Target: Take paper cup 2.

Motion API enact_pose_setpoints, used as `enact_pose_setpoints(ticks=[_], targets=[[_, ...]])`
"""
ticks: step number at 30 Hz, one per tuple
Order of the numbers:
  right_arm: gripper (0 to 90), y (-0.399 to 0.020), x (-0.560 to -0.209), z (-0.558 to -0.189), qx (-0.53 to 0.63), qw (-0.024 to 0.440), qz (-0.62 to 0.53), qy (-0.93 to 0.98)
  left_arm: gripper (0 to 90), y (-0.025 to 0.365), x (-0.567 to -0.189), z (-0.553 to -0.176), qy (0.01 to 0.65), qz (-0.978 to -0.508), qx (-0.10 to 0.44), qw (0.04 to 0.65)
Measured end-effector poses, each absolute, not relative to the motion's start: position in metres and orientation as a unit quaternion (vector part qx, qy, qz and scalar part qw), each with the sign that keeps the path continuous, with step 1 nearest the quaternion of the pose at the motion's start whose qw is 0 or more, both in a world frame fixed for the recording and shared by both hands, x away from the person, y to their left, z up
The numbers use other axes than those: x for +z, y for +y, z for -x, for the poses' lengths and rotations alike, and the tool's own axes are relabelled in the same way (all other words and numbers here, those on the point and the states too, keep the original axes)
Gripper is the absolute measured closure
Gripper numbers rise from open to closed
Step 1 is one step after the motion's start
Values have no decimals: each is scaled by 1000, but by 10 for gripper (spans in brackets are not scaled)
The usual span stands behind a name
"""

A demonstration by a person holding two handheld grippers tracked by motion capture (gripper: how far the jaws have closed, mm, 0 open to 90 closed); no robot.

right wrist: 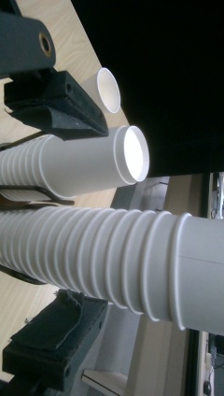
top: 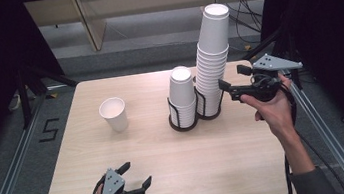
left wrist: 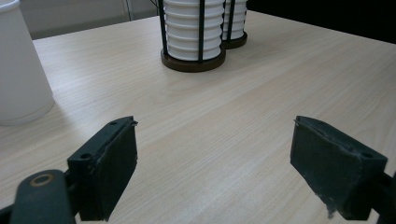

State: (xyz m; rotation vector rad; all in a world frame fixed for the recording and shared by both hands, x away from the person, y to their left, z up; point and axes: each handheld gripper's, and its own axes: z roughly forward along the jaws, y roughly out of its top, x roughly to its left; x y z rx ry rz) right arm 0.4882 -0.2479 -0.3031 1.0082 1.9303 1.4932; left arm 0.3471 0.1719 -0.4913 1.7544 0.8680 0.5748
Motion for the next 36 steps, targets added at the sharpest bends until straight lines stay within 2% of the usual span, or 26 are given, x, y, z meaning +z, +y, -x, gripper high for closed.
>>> enact_pose_setpoints(ticks=[24,36], targets=[[156,-239,-264,-512,535,287,-364,706,144,171,-493,-348,358,-731,237,530],[156,-235,-252,-525,541,286,-367,701,144,171,-492,-347,359,-736,238,522]])
